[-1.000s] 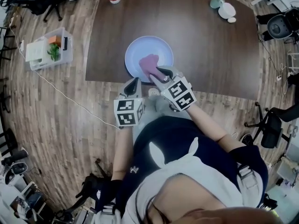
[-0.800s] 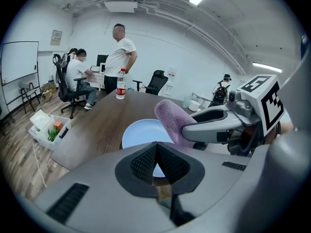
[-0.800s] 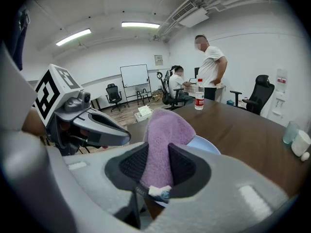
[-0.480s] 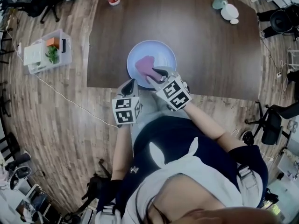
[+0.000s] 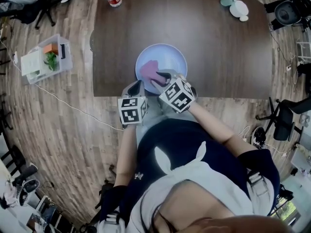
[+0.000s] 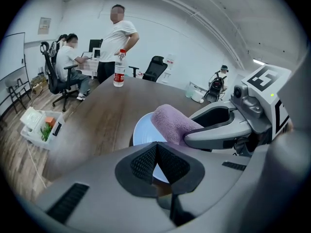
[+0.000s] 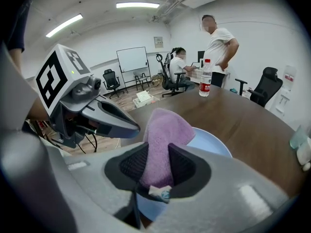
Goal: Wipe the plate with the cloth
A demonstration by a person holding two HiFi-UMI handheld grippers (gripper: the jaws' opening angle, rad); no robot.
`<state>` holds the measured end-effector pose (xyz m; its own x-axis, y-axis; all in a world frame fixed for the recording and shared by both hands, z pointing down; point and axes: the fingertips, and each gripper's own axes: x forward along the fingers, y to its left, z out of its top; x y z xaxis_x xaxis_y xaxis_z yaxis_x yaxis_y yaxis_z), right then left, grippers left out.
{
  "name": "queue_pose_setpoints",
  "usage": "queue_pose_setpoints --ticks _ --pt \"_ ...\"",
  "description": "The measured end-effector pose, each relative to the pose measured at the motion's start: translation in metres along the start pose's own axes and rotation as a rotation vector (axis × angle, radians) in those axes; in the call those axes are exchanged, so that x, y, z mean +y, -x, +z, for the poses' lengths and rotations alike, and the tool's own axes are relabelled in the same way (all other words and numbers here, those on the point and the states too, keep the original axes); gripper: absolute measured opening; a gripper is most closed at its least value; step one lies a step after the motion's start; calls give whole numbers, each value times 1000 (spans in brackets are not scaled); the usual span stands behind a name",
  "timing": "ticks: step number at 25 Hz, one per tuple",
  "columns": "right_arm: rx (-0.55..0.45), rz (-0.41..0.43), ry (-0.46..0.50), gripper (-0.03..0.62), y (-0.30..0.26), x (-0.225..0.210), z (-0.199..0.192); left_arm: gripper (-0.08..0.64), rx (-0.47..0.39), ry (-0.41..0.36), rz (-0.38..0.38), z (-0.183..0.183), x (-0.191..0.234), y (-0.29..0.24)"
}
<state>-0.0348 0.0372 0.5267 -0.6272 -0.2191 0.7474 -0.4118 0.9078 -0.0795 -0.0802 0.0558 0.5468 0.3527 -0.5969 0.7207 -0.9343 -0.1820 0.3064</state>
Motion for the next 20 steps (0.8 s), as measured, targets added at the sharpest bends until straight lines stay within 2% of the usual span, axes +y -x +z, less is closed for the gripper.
queue_pose_setpoints --ticks 11,20 --pt "124 16 21 118 -31 -3 -12 6 71 -8 -48 -12 8 -19" --pt "183 30 17 118 -62 -11 -9 6 105 -7 -74 -11 22 -36"
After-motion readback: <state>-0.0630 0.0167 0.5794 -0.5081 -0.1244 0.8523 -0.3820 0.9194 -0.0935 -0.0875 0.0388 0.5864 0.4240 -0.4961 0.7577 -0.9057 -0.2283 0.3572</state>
